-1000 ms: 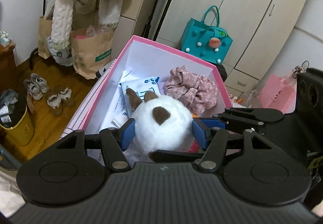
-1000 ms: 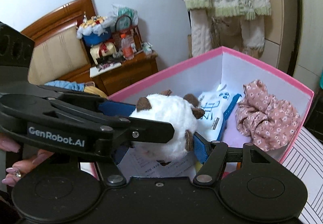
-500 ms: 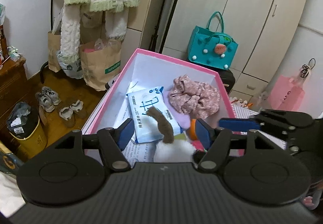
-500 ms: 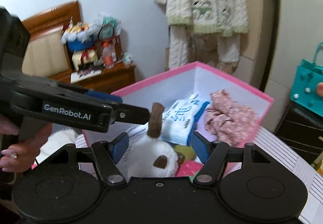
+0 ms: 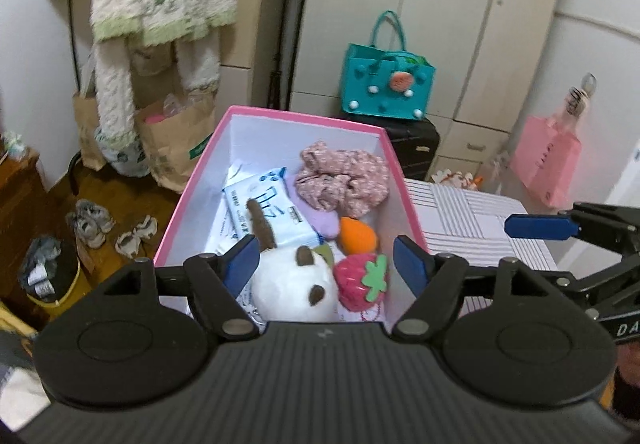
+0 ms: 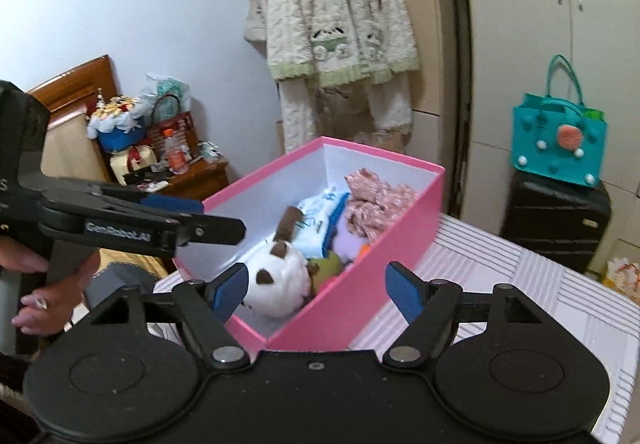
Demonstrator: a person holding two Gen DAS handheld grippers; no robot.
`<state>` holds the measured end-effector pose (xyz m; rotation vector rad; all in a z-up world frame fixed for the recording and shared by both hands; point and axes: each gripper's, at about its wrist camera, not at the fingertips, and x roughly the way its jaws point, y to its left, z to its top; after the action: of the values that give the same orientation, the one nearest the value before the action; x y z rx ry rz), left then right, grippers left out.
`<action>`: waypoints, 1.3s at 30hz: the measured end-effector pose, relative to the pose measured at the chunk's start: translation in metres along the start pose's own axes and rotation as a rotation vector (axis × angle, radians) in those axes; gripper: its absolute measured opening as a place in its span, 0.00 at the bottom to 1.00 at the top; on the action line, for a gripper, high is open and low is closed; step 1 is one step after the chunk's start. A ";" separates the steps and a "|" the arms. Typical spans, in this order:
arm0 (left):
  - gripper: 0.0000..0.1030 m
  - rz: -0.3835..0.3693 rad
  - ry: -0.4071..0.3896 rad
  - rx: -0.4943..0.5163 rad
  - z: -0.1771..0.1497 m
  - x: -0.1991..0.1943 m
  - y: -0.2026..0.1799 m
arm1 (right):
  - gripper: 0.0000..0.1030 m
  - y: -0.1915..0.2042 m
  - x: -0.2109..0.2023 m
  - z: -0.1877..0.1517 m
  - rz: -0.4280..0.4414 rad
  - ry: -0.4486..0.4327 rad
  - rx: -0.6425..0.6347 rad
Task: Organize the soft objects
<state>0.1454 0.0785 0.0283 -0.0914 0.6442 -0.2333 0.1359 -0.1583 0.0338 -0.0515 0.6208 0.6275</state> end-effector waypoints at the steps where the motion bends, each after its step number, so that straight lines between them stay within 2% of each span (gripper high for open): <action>1: 0.73 -0.006 0.001 0.019 0.002 -0.004 -0.003 | 0.80 0.001 -0.005 0.000 -0.007 0.004 0.003; 5: 0.83 -0.016 -0.017 0.099 0.006 -0.024 -0.019 | 0.91 0.005 -0.024 -0.002 -0.057 0.017 0.017; 7: 0.95 -0.008 -0.033 0.132 0.006 -0.035 -0.025 | 0.96 0.011 -0.035 -0.004 -0.132 0.023 0.036; 9: 1.00 -0.011 -0.032 0.146 0.004 -0.042 -0.028 | 0.98 0.015 -0.047 -0.008 -0.200 0.015 0.053; 13: 1.00 0.000 0.029 0.133 -0.002 -0.049 -0.032 | 0.99 0.016 -0.068 -0.016 -0.227 -0.012 0.086; 16: 1.00 0.054 0.127 0.059 -0.008 -0.050 -0.036 | 0.99 0.014 -0.088 -0.026 -0.203 -0.109 0.145; 20: 1.00 -0.009 0.117 0.074 -0.019 -0.058 -0.040 | 0.99 0.003 -0.104 -0.035 -0.190 -0.173 0.235; 22: 1.00 -0.012 0.100 0.066 -0.022 -0.061 -0.040 | 0.99 0.000 -0.099 -0.035 -0.218 -0.120 0.225; 25: 1.00 -0.007 0.099 0.074 -0.020 -0.060 -0.042 | 0.99 -0.006 -0.083 -0.034 -0.355 -0.022 0.221; 28: 1.00 0.025 0.129 0.051 -0.017 -0.053 -0.041 | 0.99 -0.011 -0.073 -0.034 -0.393 0.027 0.260; 33: 1.00 0.051 0.160 0.023 -0.021 -0.047 -0.040 | 0.99 -0.005 -0.079 -0.037 -0.429 0.022 0.306; 39: 1.00 0.086 0.199 0.090 -0.033 -0.041 -0.049 | 0.99 0.023 -0.094 -0.042 -0.462 0.004 0.236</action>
<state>0.0844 0.0405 0.0343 0.0465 0.8323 -0.1889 0.0410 -0.1995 0.0545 0.0248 0.6561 0.1060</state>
